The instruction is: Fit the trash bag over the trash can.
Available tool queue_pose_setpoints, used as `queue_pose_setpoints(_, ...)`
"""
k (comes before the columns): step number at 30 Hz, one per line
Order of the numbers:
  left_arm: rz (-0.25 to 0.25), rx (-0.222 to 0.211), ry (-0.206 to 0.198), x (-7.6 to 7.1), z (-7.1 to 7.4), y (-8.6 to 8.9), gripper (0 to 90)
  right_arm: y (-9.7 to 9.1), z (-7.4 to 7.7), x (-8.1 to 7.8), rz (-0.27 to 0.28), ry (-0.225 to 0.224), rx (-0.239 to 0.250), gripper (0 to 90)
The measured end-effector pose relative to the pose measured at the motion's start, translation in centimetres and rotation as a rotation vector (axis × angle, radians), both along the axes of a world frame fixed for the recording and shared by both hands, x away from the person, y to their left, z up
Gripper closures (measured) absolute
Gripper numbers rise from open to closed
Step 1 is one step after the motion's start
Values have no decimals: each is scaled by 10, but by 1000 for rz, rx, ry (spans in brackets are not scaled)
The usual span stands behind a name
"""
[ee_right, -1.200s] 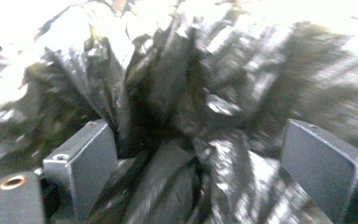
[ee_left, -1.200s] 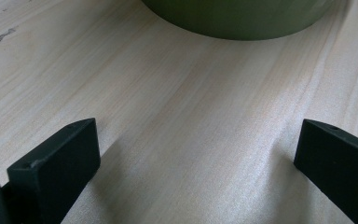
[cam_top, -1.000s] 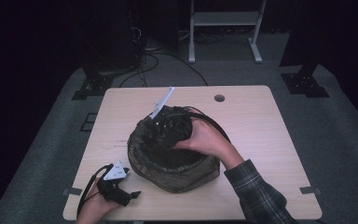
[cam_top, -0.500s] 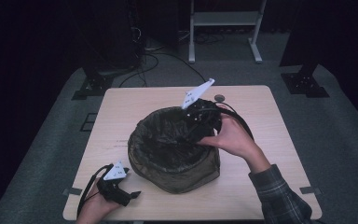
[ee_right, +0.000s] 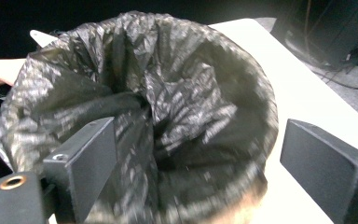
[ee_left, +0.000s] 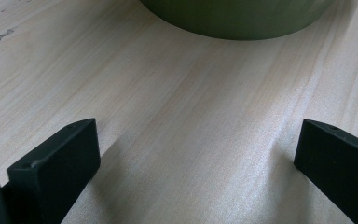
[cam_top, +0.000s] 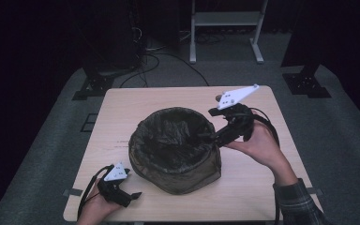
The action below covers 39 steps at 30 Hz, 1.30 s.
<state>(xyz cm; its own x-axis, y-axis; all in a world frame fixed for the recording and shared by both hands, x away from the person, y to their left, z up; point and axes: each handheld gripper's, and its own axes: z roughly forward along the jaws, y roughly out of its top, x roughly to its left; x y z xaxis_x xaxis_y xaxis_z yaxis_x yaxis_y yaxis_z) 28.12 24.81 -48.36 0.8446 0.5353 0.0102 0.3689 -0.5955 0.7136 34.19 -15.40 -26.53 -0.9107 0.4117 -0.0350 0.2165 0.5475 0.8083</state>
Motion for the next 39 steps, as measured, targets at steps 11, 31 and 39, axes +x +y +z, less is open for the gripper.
queue_pose_setpoints(11,-1,0,0,0,0,0,0,-58,-31,-15,-81,1,62,93)
queue_pose_setpoints(31,0,-1,1,0,0,0,0,-138,-111,-52,-271,15,53,94)
queue_pose_setpoints(39,-1,0,1,0,0,0,0,-157,-147,-63,-335,41,31,94)
